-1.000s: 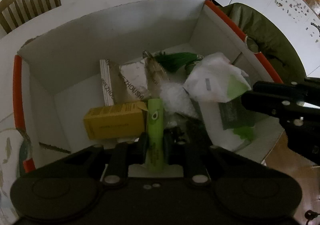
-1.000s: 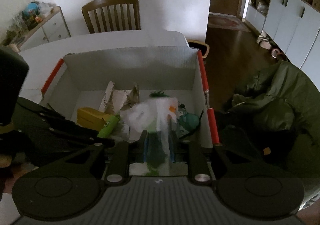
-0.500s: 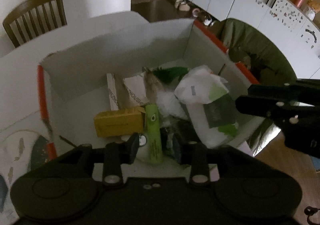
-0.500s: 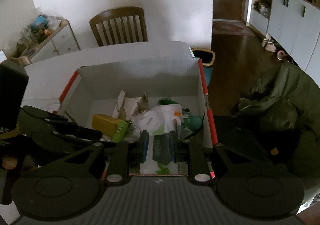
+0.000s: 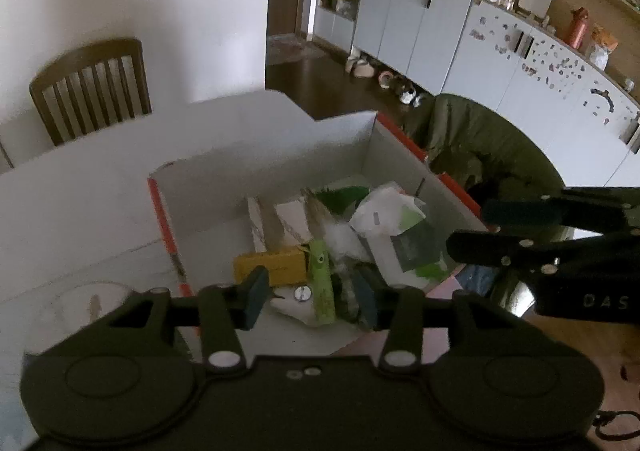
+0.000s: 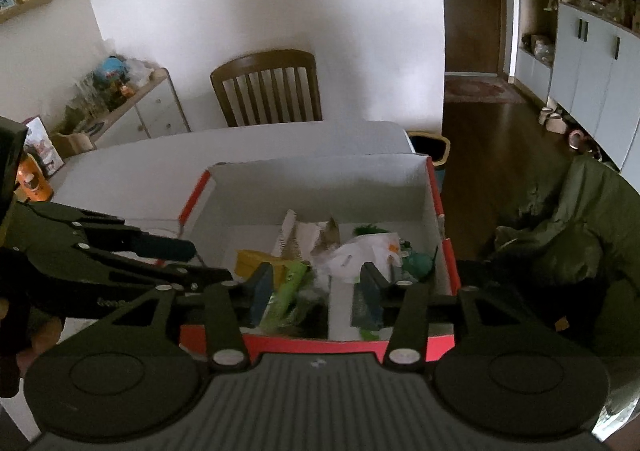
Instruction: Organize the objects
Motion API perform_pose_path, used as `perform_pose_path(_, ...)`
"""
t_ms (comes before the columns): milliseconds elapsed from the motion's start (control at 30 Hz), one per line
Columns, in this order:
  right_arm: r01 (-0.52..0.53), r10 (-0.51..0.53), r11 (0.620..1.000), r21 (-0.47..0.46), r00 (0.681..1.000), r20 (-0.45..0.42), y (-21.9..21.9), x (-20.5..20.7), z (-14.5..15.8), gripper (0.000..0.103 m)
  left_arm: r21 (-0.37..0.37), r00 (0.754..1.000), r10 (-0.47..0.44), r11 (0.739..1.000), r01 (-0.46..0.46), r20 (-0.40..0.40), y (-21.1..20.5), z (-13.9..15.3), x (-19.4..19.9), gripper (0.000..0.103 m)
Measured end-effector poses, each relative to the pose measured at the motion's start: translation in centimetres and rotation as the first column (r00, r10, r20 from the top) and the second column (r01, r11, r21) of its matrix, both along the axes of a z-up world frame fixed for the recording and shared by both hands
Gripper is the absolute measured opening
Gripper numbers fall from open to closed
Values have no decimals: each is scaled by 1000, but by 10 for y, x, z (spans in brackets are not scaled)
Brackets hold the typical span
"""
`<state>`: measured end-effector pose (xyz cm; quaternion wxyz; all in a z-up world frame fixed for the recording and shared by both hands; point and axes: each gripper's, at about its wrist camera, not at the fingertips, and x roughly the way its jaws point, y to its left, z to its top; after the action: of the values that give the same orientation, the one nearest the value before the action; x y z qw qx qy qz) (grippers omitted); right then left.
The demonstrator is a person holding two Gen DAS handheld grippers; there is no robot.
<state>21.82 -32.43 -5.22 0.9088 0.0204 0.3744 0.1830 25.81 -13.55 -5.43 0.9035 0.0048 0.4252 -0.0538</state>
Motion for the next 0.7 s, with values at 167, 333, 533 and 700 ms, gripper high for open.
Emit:
perform_pose_path(167, 9, -9, 1000, 20, 1000, 2, 6, -14, 7, 50, 34, 998, -16, 999, 14, 59, 3, 15, -19, 55)
perform_pose_path(333, 10, -11, 1000, 29, 1000, 29, 14, -30, 17, 58, 31, 994, -6, 1000, 2, 105, 10, 28, -36, 66)
perform_pose_path(533, 1, -4, 999, 38, 997, 80, 21, -52, 30, 74, 22, 988, 4, 1000, -7, 157, 17, 40, -54, 84)
perform_pose_path(700, 16, -24, 998, 67, 992, 120, 21, -66, 39, 88, 3, 982, 11, 1000, -12, 190, 22, 47, -66, 98)
